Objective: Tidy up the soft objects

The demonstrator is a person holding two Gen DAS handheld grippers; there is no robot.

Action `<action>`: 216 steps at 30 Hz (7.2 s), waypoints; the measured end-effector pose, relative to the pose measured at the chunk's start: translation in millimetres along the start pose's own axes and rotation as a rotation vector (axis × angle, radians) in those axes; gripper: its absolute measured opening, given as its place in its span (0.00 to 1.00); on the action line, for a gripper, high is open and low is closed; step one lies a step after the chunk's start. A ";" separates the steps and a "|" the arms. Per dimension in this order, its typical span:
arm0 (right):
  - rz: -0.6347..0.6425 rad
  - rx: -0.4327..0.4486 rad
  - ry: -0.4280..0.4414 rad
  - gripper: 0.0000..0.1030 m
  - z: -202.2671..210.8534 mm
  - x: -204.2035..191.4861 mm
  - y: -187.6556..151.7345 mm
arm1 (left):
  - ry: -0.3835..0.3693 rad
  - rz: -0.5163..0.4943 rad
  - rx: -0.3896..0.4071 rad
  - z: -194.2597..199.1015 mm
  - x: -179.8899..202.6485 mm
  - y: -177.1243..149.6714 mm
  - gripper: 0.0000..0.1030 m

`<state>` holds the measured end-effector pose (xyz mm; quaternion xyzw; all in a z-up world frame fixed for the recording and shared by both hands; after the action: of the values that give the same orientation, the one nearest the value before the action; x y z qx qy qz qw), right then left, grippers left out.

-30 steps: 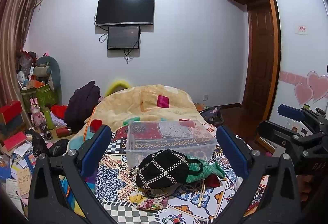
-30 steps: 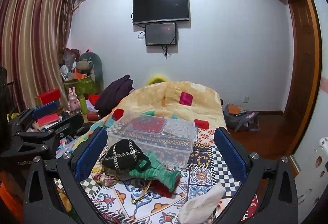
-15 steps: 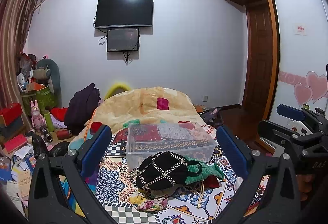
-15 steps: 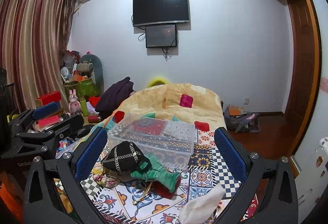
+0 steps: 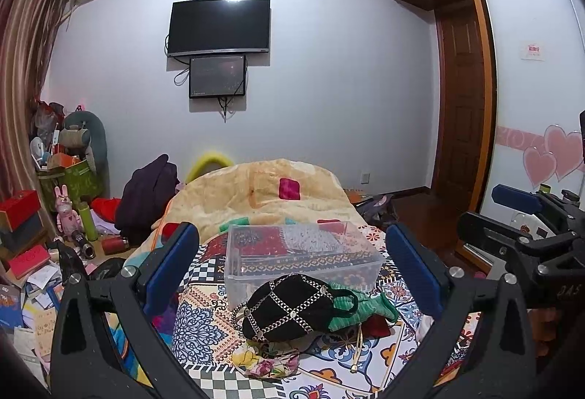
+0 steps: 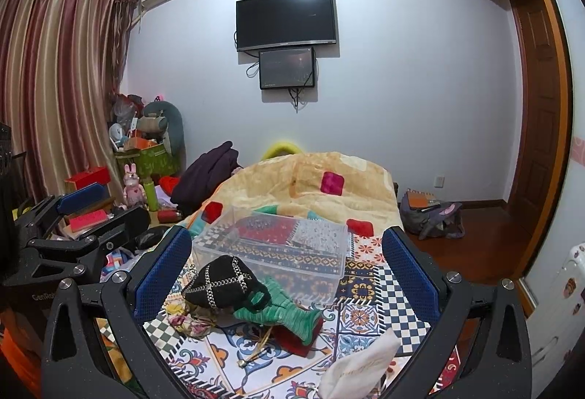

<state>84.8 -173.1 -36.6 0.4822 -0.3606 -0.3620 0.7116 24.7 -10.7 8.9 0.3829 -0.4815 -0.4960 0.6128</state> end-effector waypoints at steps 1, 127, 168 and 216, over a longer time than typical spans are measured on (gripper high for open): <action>0.000 0.000 0.000 1.00 0.1 0.0 0.0 | 0.000 0.000 0.000 0.0 0.1 0.0 1.00; -0.015 -0.449 0.153 0.65 -192.2 29.0 -52.0 | 0.027 0.120 -0.477 -207.8 -67.4 -45.2 0.47; -0.059 -0.525 0.330 0.14 -124.3 -7.7 -115.3 | 0.007 0.127 -0.574 -75.2 -92.7 -124.6 0.55; -0.025 -0.347 0.257 0.13 -117.5 18.8 -45.2 | 0.009 0.081 -0.205 -137.8 -69.2 21.8 0.14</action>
<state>187.5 -151.7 -108.6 0.3990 -0.1932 -0.3632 0.8195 160.5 60.5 -18.5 0.3006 -0.4405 -0.5160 0.6704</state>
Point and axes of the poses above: each gripper's, at about its wrist camera, not at the fingertips, and z roughly against the way its jaws point, x to its right, y to its top, the point moved 5 cm from there along -z, roughly the way its jaws point, and after that the axes turned 12 degrees about z, right-handed, at the moved point
